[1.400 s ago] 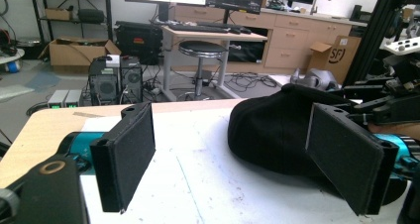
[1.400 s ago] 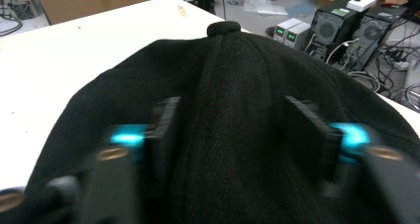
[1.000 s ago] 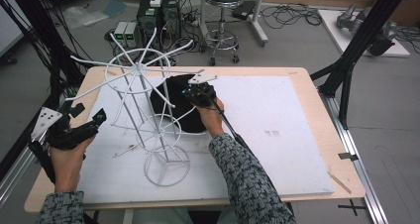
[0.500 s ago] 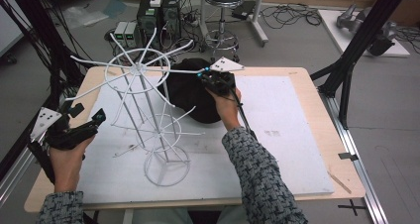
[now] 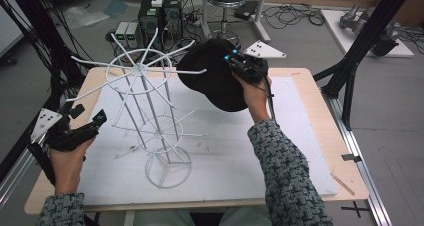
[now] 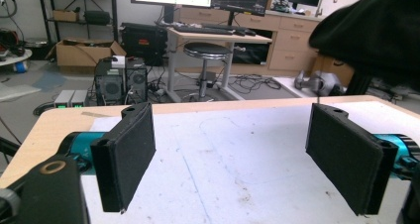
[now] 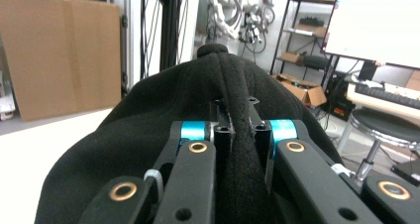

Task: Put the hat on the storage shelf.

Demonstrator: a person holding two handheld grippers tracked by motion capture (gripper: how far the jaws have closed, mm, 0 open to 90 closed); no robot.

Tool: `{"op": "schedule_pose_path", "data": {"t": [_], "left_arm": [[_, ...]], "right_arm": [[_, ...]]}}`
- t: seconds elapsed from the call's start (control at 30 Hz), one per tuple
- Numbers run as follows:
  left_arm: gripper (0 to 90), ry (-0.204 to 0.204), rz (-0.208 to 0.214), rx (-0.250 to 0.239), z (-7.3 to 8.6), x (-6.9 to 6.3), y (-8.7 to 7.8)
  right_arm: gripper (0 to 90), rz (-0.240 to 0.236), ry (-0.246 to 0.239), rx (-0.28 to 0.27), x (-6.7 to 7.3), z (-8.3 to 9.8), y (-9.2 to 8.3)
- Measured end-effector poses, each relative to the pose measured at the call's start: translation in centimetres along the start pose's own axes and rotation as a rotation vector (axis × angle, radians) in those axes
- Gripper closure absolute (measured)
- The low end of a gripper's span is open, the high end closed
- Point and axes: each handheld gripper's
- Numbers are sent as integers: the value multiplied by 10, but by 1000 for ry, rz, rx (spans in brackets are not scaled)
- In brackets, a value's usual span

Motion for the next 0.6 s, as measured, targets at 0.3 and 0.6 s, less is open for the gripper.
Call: {"op": "schedule_pose_path", "data": {"t": [0.3, 0.6], "left_arm": [[194, 3, 0, 1, 0, 0, 0], [194, 0, -2, -3, -1, 1, -1]], "right_arm": [[857, 1, 10, -66, -22, -35, -28], [856, -6, 32, -135, -39, -71, -58]]}}
Point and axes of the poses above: each handheld gripper's, and its own axes: y roughly forward along the jaws, z roughly out of its underside, x roughly to its left, and after that the axes turned 4 degrees about z, right-handed
